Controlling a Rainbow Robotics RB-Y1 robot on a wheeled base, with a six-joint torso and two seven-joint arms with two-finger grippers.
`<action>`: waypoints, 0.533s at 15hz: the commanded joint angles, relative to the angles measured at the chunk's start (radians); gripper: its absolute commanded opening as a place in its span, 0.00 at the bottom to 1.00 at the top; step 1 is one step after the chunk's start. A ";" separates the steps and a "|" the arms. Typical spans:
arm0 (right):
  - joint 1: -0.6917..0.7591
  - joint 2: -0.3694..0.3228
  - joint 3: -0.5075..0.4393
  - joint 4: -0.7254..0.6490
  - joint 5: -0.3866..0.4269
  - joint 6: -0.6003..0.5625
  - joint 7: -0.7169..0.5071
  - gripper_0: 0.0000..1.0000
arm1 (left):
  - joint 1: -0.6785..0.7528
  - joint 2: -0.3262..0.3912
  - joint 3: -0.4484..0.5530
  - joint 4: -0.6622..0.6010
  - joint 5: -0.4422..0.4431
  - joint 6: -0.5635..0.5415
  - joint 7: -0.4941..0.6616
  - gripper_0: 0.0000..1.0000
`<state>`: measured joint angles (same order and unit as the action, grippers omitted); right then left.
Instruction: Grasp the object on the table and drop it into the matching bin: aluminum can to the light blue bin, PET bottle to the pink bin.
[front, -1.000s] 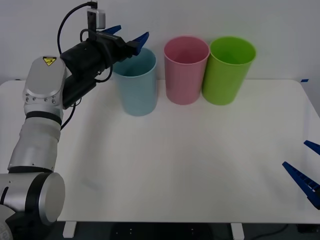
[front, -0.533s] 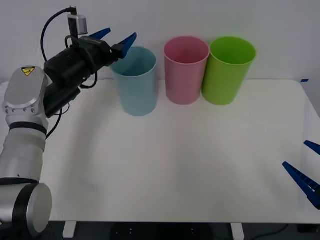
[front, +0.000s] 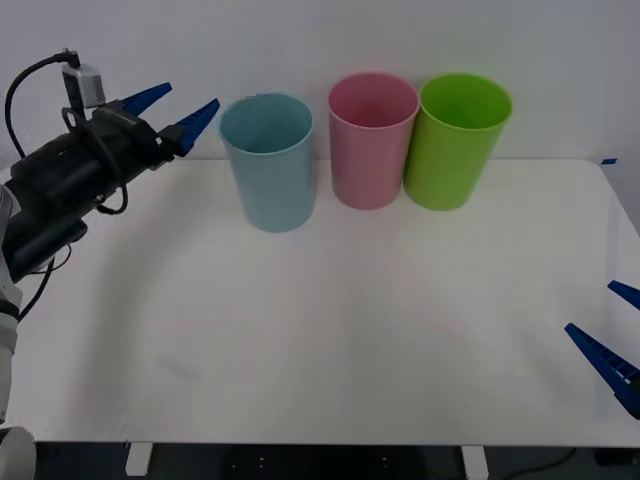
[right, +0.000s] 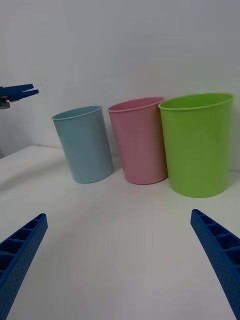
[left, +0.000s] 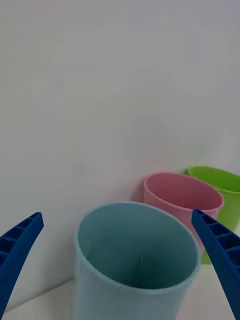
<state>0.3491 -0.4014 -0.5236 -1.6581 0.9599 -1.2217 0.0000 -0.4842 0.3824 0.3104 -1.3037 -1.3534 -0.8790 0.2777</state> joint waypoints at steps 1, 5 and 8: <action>0.000 0.000 0.000 0.000 0.000 0.000 0.000 1.00 | 0.081 0.009 0.078 -0.055 0.003 -0.081 -0.018 1.00; 0.000 0.000 0.000 0.000 0.000 0.000 0.000 1.00 | 0.208 0.010 0.151 -0.154 0.017 -0.152 -0.052 1.00; 0.000 0.000 0.000 0.000 0.000 0.000 0.000 1.00 | 0.299 0.023 0.187 -0.207 0.045 -0.179 -0.103 1.00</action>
<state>0.3491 -0.4014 -0.5236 -1.6581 0.9599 -1.2217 0.0000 -0.2062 0.4008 0.4883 -1.5032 -1.3157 -1.0496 0.1959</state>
